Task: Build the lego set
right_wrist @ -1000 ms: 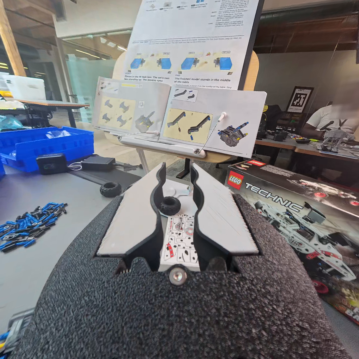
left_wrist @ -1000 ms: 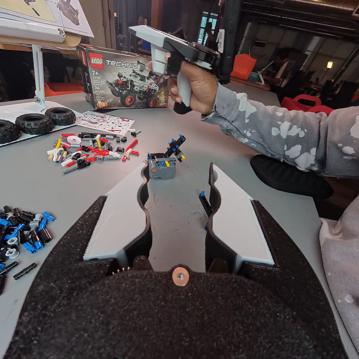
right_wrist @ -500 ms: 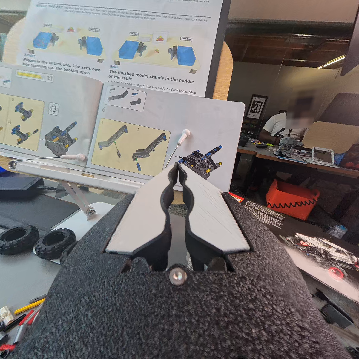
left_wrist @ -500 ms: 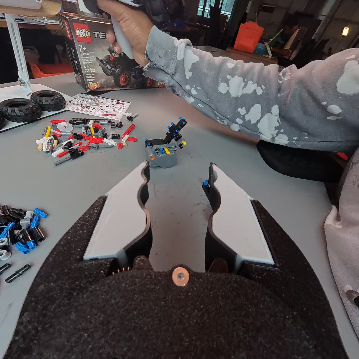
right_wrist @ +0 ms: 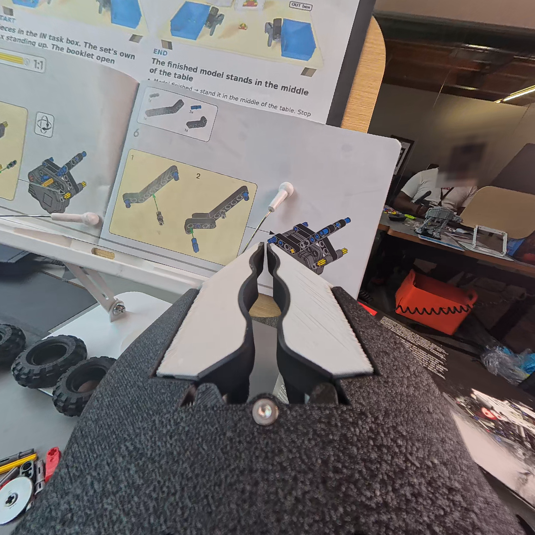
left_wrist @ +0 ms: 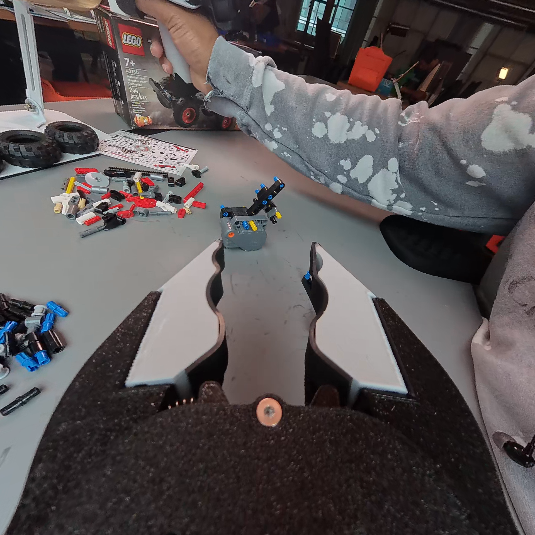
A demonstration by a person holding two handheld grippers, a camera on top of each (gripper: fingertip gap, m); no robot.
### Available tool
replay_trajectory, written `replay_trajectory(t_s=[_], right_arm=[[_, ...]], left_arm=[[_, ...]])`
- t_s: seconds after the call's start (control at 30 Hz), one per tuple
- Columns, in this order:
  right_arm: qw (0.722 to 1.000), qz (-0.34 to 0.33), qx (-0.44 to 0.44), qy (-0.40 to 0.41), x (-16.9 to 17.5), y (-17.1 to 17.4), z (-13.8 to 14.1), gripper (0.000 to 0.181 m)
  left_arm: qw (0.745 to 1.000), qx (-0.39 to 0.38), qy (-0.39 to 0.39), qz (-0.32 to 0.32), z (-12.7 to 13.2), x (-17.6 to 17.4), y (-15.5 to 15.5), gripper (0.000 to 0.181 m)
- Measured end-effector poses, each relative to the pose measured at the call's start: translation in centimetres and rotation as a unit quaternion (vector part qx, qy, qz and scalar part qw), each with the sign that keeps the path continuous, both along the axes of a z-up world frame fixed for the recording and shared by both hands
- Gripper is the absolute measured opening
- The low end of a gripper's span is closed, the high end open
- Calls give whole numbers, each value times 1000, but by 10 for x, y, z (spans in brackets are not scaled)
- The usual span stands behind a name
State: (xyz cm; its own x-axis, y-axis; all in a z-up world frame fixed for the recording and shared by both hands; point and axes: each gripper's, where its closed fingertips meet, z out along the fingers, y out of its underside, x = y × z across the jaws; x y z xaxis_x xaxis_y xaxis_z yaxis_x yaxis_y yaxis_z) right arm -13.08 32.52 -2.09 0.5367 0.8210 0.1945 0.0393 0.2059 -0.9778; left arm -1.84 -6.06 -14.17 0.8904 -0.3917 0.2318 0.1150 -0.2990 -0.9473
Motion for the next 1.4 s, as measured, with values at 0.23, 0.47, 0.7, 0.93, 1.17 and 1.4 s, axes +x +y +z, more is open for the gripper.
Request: replay_trajectory(t_s=[0.23, 0.47, 0.7, 0.93, 1.17, 1.4], right_arm=[[1000, -1, -7, -1, 2, 3, -6, 3], [999, -30, -19, 14, 19, 22, 0, 3], [1000, -28, -12, 4, 20, 24, 3, 3], [1000, -7, -4, 1, 29, 7, 6, 5], [979, 186, 32, -76, 73, -110, -6, 18], [898, 361, -44, -247, 165, -247, -89, 37]], left_arm=[[1000, -7, -7, 6, -2, -3, 2, 59], [1000, -10, -9, 4, -2, -2, 2, 59], [1000, -10, -7, 3, -2, -2, 2, 59], [1000, -16, -3, -8, -5, 2, 0, 59], [994, -38, -18, -101, -5, 28, -18, 58], [976, -116, 55, -176, -33, 50, -41, 59]])
